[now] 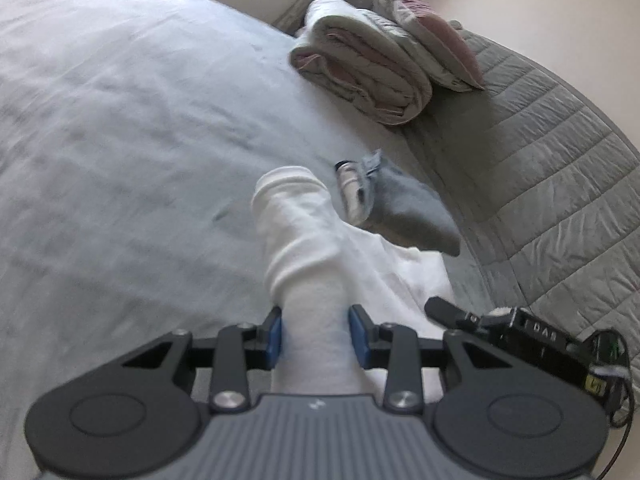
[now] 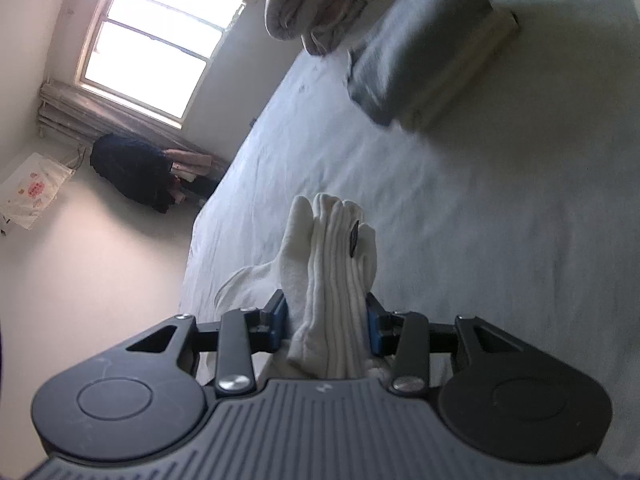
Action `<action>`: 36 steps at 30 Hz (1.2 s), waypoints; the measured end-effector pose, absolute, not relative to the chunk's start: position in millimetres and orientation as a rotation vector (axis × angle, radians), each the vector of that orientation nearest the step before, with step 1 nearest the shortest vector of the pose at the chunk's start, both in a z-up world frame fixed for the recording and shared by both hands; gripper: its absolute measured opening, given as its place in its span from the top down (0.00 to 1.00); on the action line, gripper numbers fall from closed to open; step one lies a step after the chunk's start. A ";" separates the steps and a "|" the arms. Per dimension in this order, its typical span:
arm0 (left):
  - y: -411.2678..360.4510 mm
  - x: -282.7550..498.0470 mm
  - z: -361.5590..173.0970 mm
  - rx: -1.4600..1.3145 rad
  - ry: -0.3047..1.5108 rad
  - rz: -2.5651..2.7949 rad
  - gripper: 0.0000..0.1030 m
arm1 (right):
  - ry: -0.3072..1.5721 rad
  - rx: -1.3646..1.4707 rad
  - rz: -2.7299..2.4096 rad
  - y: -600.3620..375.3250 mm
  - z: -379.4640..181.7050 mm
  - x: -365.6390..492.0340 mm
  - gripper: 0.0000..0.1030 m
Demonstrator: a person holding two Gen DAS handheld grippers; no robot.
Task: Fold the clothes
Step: 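Carry the shirt bundle with both grippers onto the grey clothes stack and release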
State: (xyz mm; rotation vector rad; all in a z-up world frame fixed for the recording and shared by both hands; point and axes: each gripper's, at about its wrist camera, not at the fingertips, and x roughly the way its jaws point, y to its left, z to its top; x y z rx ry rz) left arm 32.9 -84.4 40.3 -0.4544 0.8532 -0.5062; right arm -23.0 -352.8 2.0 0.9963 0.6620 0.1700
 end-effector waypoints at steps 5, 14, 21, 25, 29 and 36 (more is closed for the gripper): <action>-121.3 70.5 62.9 -0.443 0.828 -0.542 0.66 | 0.614 0.956 0.151 -381.7 27.5 4.6 0.58; -209.6 141.7 89.7 -0.434 0.737 -0.625 0.66 | 0.486 0.910 0.094 -454.1 60.0 61.4 0.58; -271.7 202.2 77.6 -0.447 0.698 -0.664 0.66 | 0.401 0.896 0.041 -506.3 49.9 100.6 0.58; -292.7 223.8 52.9 -0.431 0.704 -0.635 0.65 | 0.389 0.919 -0.001 -530.1 25.9 121.3 0.58; -313.7 245.5 28.2 -0.415 0.711 -0.606 0.66 | 0.424 0.910 -0.067 -540.0 -6.5 139.4 0.58; -304.4 248.6 14.9 -0.429 0.694 -0.576 0.50 | 0.396 0.966 -0.085 -542.2 -30.2 137.4 0.41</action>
